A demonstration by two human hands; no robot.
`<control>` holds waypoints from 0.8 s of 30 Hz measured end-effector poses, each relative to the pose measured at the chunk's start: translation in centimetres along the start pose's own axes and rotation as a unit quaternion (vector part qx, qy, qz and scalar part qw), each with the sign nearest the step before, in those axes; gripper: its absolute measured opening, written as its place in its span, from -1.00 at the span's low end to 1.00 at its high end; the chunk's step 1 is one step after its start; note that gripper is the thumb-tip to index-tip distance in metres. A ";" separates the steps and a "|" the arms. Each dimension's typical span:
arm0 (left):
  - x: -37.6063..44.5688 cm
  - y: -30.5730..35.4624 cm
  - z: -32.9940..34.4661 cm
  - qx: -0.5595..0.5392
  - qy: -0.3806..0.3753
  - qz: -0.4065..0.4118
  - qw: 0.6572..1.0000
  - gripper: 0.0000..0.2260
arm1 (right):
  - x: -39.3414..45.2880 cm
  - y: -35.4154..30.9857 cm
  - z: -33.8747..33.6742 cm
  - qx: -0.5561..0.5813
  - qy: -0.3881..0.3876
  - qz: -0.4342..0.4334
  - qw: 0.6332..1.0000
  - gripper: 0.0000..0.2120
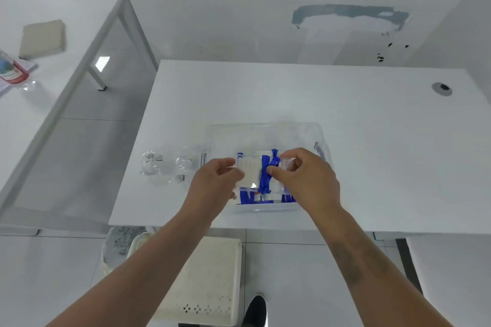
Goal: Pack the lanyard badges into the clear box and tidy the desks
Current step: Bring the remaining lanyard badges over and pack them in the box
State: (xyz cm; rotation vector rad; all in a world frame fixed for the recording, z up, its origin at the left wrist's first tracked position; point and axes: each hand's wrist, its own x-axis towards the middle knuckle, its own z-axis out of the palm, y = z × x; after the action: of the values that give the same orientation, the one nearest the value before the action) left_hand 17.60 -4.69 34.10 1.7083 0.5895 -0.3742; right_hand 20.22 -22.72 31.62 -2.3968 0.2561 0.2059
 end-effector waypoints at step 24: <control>7.2 -1.2 6.1 0.174 0.046 -0.031 0.983 -0.29 | 7.9 0.3 6.1 0.025 -0.039 0.010 0.999 -0.79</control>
State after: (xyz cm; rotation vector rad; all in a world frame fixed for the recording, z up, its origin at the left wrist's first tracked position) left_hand 23.24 -9.19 27.91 2.0553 0.6745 -0.4650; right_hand 27.37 -19.82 25.20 -2.3326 0.2459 0.2979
